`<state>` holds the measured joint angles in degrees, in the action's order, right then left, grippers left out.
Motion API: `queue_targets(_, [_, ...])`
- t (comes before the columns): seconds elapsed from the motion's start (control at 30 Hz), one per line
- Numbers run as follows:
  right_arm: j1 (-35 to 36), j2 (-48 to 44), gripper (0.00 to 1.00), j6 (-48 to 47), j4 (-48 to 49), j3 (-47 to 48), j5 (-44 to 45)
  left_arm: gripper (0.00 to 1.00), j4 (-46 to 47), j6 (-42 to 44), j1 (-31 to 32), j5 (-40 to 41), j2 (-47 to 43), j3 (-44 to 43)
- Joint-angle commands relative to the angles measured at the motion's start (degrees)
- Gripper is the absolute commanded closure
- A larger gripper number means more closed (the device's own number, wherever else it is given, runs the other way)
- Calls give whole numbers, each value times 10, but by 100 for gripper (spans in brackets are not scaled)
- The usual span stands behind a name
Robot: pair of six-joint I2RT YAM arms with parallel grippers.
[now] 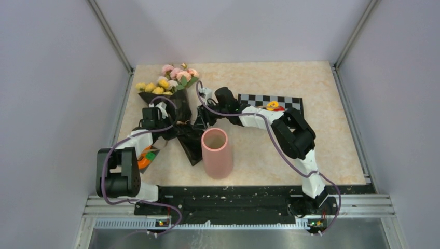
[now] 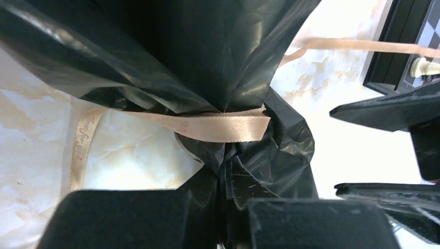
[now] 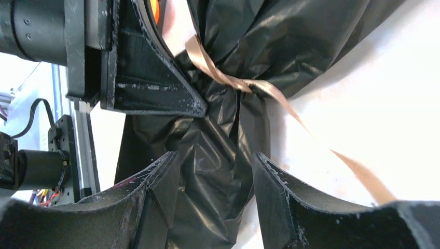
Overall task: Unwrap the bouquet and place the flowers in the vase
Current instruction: Untie the ribbon from the wrapping paper.
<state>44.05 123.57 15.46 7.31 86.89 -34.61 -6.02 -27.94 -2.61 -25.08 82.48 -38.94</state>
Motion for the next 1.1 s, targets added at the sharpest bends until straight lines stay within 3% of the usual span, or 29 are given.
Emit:
queue_targets(0.0, [-4, 17, 45, -29, 18, 35, -17, 100, -43, 65, 4, -18, -24, 5])
queue_targets(0.17, [-3, 29, 46, -32, 30, 41, -18, 97, -90, 46, 6, 16, -15, -12])
queue_targets(0.4, [7, 44, 47, -17, 74, 32, 9, 54, -127, 23, 5, 59, -57, -11])
queue_targets(0.57, [12, 51, 51, 12, 109, 27, 28, 39, -160, 23, 5, 93, -119, -18])
queue_targets(0.8, [16, 66, 51, 37, 126, 47, 45, 28, -181, 26, 5, 136, -159, -38])
queue_targets(1.07, [19, 97, 51, 51, 122, 86, 41, 31, -138, 5, 4, 112, -102, -83])
